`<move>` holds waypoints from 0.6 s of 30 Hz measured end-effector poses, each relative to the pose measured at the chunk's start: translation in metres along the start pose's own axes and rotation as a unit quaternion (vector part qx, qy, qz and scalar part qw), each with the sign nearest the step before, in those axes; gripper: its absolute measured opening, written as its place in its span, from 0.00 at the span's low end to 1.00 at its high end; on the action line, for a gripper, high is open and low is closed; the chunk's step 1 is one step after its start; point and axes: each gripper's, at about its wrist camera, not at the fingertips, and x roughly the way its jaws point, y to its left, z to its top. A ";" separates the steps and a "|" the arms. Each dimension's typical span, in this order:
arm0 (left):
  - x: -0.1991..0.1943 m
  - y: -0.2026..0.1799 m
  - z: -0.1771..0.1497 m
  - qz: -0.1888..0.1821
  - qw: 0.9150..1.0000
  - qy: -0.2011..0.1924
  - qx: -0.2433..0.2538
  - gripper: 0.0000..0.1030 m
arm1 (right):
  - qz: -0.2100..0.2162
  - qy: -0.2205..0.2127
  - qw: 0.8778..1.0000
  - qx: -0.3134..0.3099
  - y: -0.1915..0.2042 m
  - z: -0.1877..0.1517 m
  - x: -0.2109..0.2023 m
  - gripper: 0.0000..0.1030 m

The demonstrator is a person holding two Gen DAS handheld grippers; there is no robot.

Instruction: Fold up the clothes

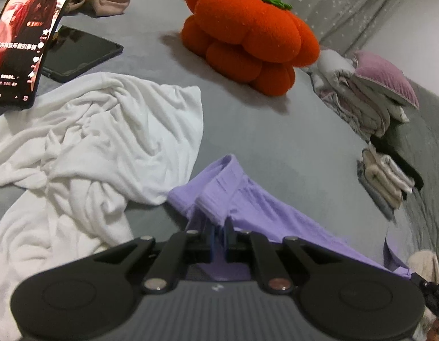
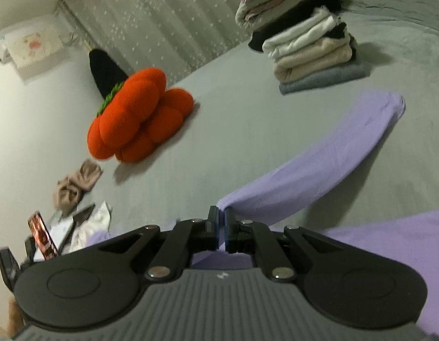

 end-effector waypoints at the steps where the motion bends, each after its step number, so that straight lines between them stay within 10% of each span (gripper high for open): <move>1: 0.002 0.001 -0.001 0.007 1.000 0.008 0.004 0.05 | -0.001 0.006 1.000 -0.005 -0.001 -0.004 0.000 0.04; 10: 0.017 -0.004 -0.007 0.066 0.996 0.047 0.031 0.09 | -0.022 0.081 0.996 0.008 -0.019 -0.026 0.024 0.06; 15: 0.006 -0.013 -0.004 0.079 0.994 0.058 0.042 0.53 | -0.024 0.099 0.994 0.027 -0.026 -0.024 0.027 0.17; 18: 0.000 -0.031 -0.005 0.080 0.993 0.048 0.076 0.65 | -0.028 0.090 0.995 0.035 -0.030 -0.015 0.018 0.42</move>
